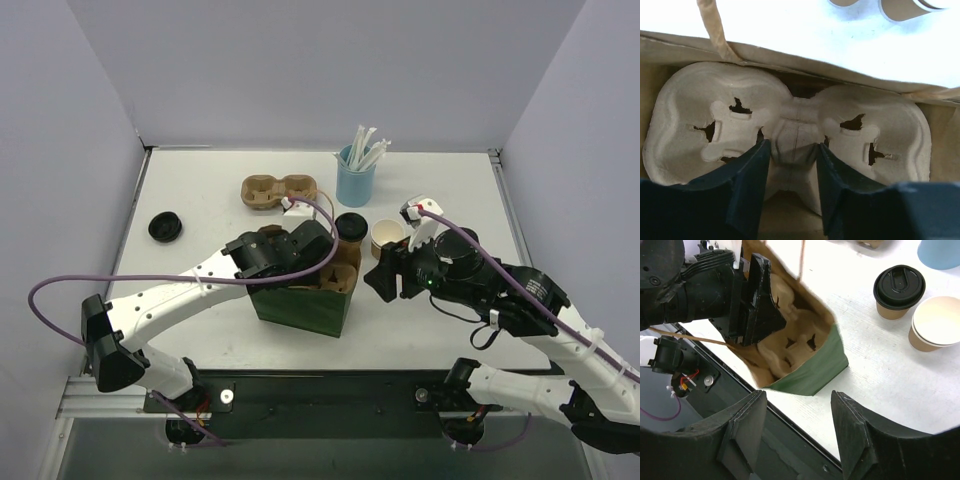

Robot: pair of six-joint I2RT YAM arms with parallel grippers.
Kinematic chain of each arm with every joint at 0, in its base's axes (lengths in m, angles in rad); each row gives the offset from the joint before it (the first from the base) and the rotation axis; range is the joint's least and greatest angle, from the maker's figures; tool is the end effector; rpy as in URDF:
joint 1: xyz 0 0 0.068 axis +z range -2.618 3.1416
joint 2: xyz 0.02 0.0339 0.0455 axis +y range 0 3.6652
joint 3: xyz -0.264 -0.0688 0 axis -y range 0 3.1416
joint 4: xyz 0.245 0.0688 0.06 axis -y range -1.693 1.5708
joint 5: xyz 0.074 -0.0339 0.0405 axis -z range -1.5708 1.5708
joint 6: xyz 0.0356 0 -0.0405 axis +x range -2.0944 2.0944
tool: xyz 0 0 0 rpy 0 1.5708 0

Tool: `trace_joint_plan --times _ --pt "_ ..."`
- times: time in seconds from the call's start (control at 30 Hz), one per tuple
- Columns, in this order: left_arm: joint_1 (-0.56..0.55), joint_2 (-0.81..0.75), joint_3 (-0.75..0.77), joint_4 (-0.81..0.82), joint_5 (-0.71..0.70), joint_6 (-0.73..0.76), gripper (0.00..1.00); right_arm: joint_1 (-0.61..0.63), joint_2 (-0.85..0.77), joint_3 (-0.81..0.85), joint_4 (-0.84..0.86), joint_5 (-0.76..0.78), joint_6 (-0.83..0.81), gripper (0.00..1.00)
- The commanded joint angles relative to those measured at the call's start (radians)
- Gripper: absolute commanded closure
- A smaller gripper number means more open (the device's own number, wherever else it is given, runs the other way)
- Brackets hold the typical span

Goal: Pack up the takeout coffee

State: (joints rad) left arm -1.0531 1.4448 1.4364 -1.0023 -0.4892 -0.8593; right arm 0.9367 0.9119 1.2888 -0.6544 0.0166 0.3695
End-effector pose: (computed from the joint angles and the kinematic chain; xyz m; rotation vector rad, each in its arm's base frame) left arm 0.1572 -0.2423 0.3440 0.0613 2.4268 -0.2205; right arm 0.1009 0.1362 0.4382 -0.5325 1.8706 0.8794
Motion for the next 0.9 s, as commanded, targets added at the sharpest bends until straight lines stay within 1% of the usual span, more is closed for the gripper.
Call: trace_joint_plan --times 0.0,0.07,0.13,0.33,0.47,0.7,0.8,0.87 --pt "-0.005 0.015 0.031 0.034 0.011 -0.046 0.41 -0.010 -0.019 -0.005 0.013 0.037 0.002 0.45" --pt "-0.004 0.016 0.059 0.008 0.029 -0.038 0.26 -0.015 -0.021 0.003 0.012 0.037 -0.003 0.45" --pt "-0.002 0.017 0.113 -0.025 0.041 -0.024 0.21 -0.019 -0.019 0.007 0.010 0.039 -0.006 0.45" --pt "-0.002 0.009 0.249 -0.108 0.034 -0.011 0.17 -0.030 -0.013 0.020 0.001 0.045 -0.006 0.45" --pt "-0.002 -0.026 0.301 -0.110 0.044 0.000 0.16 -0.041 0.013 0.038 -0.019 0.063 0.038 0.45" --pt "0.002 -0.104 0.315 -0.125 0.069 0.019 0.16 -0.052 0.076 0.095 -0.077 0.065 0.126 0.46" --pt "0.011 -0.144 0.309 -0.113 0.081 0.054 0.16 -0.055 0.116 0.139 -0.109 0.069 0.192 0.46" --pt "0.036 -0.149 0.315 -0.143 0.096 0.074 0.15 -0.058 0.160 0.177 -0.123 0.057 0.216 0.46"
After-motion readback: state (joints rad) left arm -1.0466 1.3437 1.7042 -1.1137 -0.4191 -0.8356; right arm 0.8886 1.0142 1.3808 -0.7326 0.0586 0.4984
